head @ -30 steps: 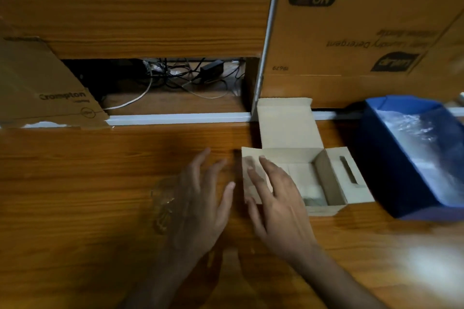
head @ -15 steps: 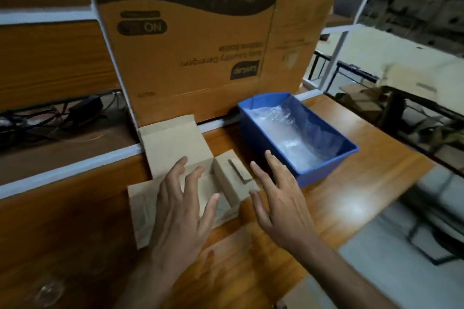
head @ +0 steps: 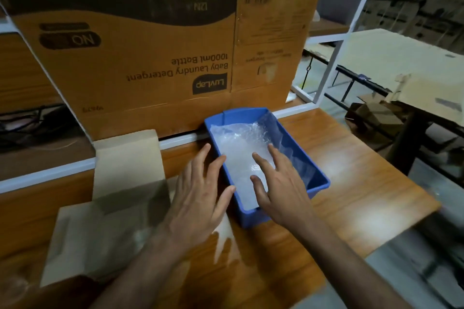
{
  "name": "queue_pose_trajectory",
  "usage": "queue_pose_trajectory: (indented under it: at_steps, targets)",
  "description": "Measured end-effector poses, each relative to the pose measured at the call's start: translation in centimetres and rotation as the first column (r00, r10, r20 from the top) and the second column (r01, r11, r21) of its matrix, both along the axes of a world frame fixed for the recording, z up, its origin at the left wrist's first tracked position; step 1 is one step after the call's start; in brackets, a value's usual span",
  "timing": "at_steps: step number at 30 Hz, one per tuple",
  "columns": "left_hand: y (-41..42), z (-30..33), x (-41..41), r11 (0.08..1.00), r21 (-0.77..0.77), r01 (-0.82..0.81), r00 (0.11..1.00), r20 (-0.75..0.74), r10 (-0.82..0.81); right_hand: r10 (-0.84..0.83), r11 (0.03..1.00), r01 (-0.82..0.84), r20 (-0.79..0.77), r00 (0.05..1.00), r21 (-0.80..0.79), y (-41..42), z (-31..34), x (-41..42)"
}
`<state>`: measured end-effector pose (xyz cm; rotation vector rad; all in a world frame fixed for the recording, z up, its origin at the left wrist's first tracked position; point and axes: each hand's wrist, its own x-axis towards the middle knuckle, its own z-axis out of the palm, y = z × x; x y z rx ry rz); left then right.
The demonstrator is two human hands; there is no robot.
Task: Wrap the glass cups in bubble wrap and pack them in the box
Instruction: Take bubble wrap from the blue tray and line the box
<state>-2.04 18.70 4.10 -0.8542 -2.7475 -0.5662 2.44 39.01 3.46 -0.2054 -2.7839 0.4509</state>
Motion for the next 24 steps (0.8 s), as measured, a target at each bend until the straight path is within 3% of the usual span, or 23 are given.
queue_pose_trajectory:
  at_steps: [3,6,10,16,24]
  targets:
    - [2.4,-0.4,-1.4,0.999,-0.041,-0.033,0.999,-0.015,0.033,0.074,0.995,-0.086,0.204,0.976,0.047,2.7,0.0,-2.3]
    - [4.1,-1.0,-2.4,0.997,-0.040,-0.061,0.998,-0.007,0.061,0.175,0.969,-0.233,0.434,0.884,0.083,4.0,0.0,-4.2]
    - [5.2,-0.9,-2.6,0.993,-0.034,-0.109,0.994,-0.022,0.108,0.273,0.928,-0.366,0.527,0.804,0.077,4.1,-0.7,-6.5]
    - [5.3,-1.0,-1.5,0.984,-0.047,-0.169,0.985,-0.038,0.168,0.324,0.869,-0.464,0.513,0.795,0.171,3.1,-2.4,-8.6]
    - [5.2,-0.6,-1.7,0.988,-0.064,-0.140,0.986,-0.098,0.134,0.291,0.921,-0.349,0.292,0.911,0.173,4.1,-2.3,-8.5]
